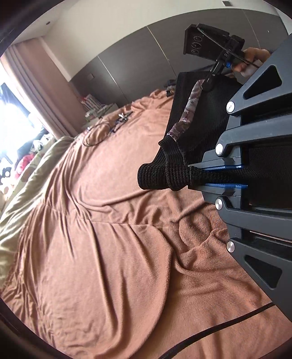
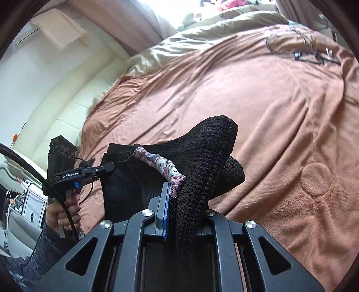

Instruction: Fold small clothes

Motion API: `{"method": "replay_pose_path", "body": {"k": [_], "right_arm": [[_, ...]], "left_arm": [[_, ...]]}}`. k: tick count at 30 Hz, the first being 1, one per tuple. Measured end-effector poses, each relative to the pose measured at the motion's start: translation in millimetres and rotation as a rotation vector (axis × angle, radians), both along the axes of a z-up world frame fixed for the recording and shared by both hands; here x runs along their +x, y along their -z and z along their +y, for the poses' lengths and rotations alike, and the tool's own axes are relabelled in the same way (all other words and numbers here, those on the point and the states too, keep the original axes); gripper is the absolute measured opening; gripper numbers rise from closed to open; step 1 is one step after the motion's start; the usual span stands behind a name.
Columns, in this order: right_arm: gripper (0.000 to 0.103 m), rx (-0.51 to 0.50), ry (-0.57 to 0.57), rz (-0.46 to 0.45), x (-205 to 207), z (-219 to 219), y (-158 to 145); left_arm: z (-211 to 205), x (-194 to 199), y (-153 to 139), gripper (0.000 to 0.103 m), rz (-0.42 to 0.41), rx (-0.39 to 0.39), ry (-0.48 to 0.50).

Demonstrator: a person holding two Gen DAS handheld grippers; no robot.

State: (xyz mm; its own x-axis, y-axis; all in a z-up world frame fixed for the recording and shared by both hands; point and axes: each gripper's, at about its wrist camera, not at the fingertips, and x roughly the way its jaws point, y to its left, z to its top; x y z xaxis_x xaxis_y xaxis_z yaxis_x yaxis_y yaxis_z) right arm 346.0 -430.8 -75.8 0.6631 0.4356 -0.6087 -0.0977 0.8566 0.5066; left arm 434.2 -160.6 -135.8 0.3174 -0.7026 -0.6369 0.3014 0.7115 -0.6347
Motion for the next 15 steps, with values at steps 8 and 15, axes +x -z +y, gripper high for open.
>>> {"method": "replay_pose_path", "body": {"k": [8,15], "right_arm": [[0.01,-0.052,-0.023,-0.105,-49,19,-42],[0.009,-0.087,-0.057,-0.2,-94,35,-78]], "left_arm": [[20,-34,-56,0.009,-0.102,-0.041,-0.011],[49,-70,-105,0.009,-0.199,-0.088,-0.036]]}}
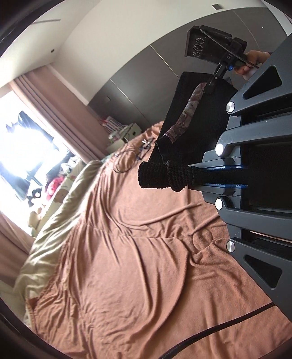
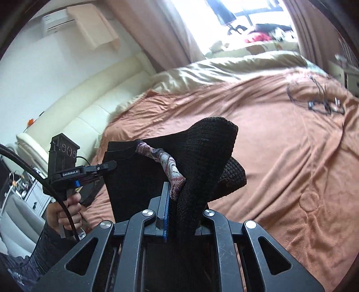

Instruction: Fold small clothes

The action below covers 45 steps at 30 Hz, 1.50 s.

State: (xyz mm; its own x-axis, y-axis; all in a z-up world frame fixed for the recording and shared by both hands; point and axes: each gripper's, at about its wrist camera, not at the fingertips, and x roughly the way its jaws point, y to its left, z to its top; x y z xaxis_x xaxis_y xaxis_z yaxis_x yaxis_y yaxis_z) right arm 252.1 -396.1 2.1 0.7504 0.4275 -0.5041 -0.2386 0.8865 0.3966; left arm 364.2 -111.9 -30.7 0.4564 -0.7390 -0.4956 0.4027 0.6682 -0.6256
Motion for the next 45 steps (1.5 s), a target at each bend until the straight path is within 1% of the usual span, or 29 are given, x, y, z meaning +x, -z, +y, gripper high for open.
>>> {"method": "replay_pose_path", "body": {"k": [6,9,13,16,20,21,25,28,30,34,35,36,43,45], "right_arm": [[0.009,-0.063,-0.053,-0.124,-47,38,-41],[0.009,-0.084,-0.073,-0.166,-67,59,-58],[0.009,-0.123,-0.106,-0.208,-82,86,-69],[0.009,-0.137,-0.131,-0.227,-89,107,-79],[0.009,-0.145,-0.183,-0.254,-95,135,-86],[0.009,-0.145,-0.202,-0.259,-95,145,-87],[0.009,-0.152,-0.266,-0.274,-91,175,-90],[0.009,-0.158,-0.314,-0.283,-90,200,-90],[0.009,-0.159,-0.343,-0.289,-77,212,-90],[0.009,-0.154,-0.4,-0.289,-70,242,-84],[0.009,-0.15,-0.407,-0.285,-52,239,-84],[0.009,-0.148,-0.423,-0.279,-34,246,-85],[0.009,-0.16,-0.491,-0.263,-13,281,-80],[0.009,-0.158,-0.509,-0.264,-3,295,-79]], "left_arm": [[33,-33,-51,0.009,-0.099,-0.028,-0.025],[53,-49,-77,0.009,-0.155,-0.044,-0.044],[87,-69,-108,0.008,-0.217,-0.054,-0.082],[111,-84,-122,0.008,-0.245,-0.048,-0.109],[154,-107,-139,0.008,-0.277,-0.046,-0.158],[160,-109,-140,0.008,-0.283,-0.041,-0.167],[205,-123,-147,0.008,-0.304,-0.028,-0.224],[233,-127,-146,0.008,-0.311,-0.021,-0.261],[254,-130,-147,0.008,-0.314,-0.015,-0.287],[293,-131,-146,0.008,-0.328,0.019,-0.336],[306,-130,-146,0.008,-0.326,0.03,-0.357],[314,-130,-145,0.008,-0.323,0.03,-0.365],[383,-126,-149,0.008,-0.329,0.04,-0.448],[401,-122,-152,0.008,-0.336,0.063,-0.471]]}}
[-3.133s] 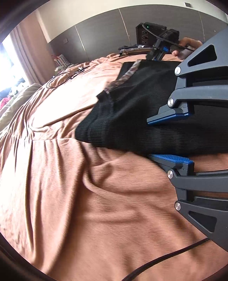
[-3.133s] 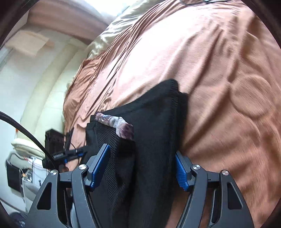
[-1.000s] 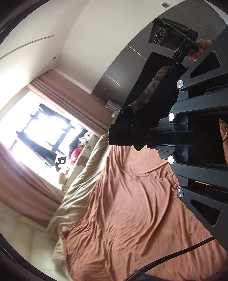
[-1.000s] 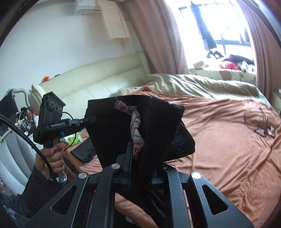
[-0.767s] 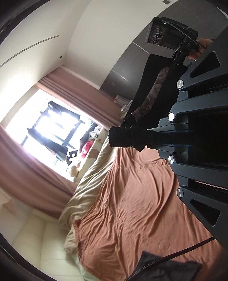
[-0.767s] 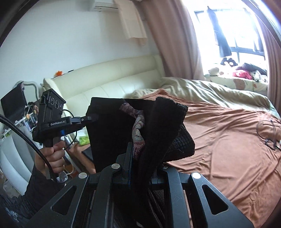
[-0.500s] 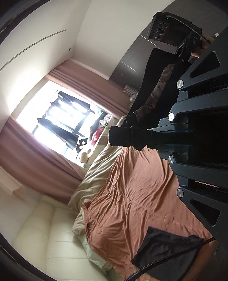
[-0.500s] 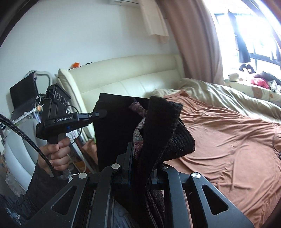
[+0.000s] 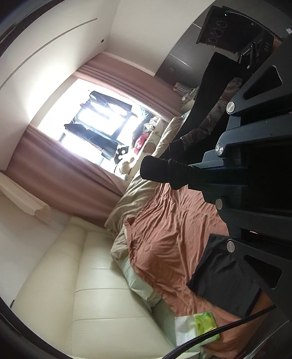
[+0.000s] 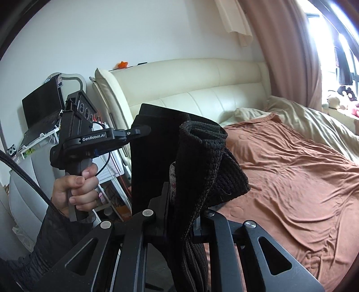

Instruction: Fold small clothes

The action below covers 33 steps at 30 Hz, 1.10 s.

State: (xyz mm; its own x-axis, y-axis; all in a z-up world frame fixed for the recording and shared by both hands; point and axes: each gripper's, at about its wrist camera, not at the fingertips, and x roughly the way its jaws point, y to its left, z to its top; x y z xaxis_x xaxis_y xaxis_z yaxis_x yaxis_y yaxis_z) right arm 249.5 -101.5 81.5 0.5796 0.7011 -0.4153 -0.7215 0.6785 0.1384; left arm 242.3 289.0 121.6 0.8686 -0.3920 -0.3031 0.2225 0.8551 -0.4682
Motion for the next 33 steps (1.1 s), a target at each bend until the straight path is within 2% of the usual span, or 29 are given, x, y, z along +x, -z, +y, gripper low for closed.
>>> {"method": "replay_pose_path", "body": {"k": [8,19,26,30,33], "right_arm": [[0.009,0.005,-0.051,0.018,42,37,11],[0.009,0.025,-0.099,0.099,100,60,44],[0.009,0.037,-0.096,0.18,147,57,79],[0.009,0.064,-0.08,0.247,193,54,105],[0.009,0.051,-0.071,0.254,218,50,117]], "left_arm": [[62,12,0,0.008,0.017,0.019,-0.087],[101,37,24,0.008,0.099,0.061,-0.171],[107,88,62,0.008,0.19,0.112,-0.22],[110,118,83,0.008,0.234,0.124,-0.248],[113,139,97,0.008,0.26,0.139,-0.265]]}}
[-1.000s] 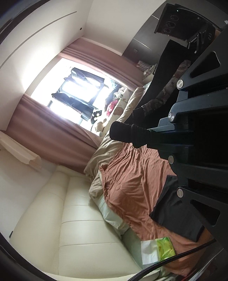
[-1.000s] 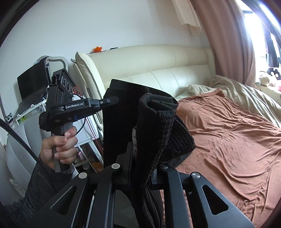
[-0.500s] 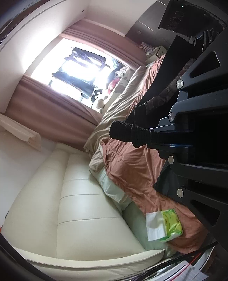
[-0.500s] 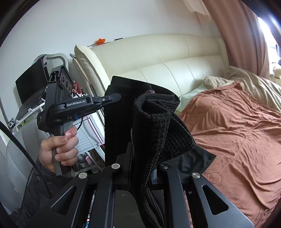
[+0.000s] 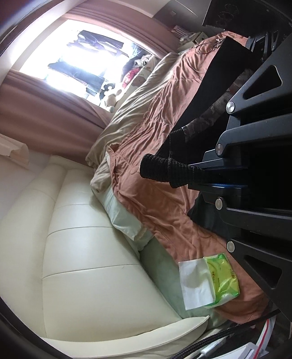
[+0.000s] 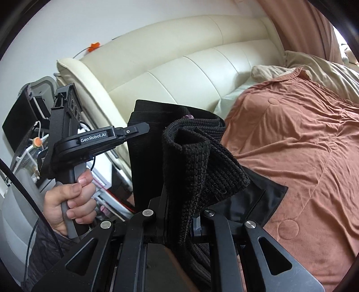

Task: Fold small clothes
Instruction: 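Lower the folded shirt onto the bed and open both grippers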

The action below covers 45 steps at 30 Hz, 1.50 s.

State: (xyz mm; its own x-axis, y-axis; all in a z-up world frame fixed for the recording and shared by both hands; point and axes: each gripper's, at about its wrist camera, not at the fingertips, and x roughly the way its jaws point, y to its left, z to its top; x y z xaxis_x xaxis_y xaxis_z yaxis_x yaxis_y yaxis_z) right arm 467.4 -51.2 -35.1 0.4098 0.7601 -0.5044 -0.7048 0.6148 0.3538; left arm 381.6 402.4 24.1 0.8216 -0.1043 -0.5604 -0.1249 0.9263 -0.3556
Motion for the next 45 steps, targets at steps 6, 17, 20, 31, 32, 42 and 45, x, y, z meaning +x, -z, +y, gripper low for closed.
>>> {"method": "replay_pose_path", "body": {"k": [6,17,20,31,32,42,45], "right_arm": [[0.009,0.009,0.027,0.035,35,-8,20],[0.05,-0.164,0.269,0.115,93,14,65],[0.05,-0.172,0.269,0.156,97,4,84],[0.05,-0.187,0.221,0.243,89,-1,109],[0.05,-0.19,0.218,0.244,92,0,111],[0.05,-0.242,0.219,0.177,42,-15,90],[0.063,-0.253,0.228,0.14,15,-22,74]], "left_arm": [[2,43,22,0.008,0.055,0.027,-0.017],[-8,95,76,0.054,0.18,0.103,-0.071],[-8,81,85,0.055,0.166,0.102,-0.051],[-3,13,113,0.055,0.2,0.053,-0.054],[-4,3,114,0.055,0.198,0.048,-0.055],[-48,-76,98,0.078,0.095,0.104,-0.056],[-59,-94,87,0.085,0.061,0.101,-0.062]]}}
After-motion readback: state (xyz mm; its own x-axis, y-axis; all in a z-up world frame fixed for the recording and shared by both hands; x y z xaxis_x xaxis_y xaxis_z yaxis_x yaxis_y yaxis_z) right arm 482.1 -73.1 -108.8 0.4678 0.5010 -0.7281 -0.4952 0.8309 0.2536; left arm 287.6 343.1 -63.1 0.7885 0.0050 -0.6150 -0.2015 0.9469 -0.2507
